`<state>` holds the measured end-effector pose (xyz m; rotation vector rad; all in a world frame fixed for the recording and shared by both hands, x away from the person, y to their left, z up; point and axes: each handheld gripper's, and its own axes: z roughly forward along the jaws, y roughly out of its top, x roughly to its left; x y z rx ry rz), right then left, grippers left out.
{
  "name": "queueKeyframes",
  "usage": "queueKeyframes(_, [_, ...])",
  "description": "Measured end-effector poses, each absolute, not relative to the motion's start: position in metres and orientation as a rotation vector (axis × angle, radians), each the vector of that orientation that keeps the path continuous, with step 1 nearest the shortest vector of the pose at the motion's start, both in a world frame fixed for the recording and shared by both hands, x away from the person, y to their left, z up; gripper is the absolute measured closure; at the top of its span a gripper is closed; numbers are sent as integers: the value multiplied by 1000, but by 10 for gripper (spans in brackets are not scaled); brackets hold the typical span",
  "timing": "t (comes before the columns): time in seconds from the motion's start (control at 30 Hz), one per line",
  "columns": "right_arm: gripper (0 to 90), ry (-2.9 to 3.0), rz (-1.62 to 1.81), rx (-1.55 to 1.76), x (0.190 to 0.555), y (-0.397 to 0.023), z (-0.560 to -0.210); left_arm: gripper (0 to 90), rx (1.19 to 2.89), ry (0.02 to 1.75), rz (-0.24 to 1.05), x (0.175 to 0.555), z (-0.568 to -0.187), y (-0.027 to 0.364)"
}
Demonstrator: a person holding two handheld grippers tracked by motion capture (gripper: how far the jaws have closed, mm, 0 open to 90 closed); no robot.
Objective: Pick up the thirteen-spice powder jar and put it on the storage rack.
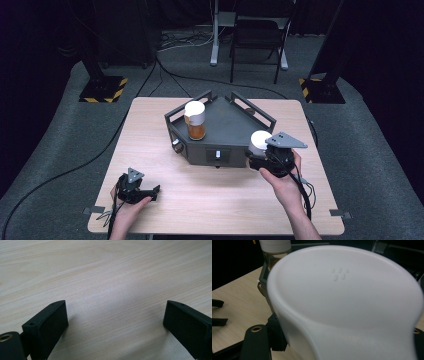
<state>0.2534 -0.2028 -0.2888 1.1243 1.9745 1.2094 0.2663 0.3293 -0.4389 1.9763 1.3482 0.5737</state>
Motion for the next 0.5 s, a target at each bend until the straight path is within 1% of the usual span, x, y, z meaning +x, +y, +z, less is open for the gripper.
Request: queueKeyframes(0.5, [295, 1946, 1194, 1121, 269, -195, -270, 55, 1978, 1345, 572, 267, -439, 330])
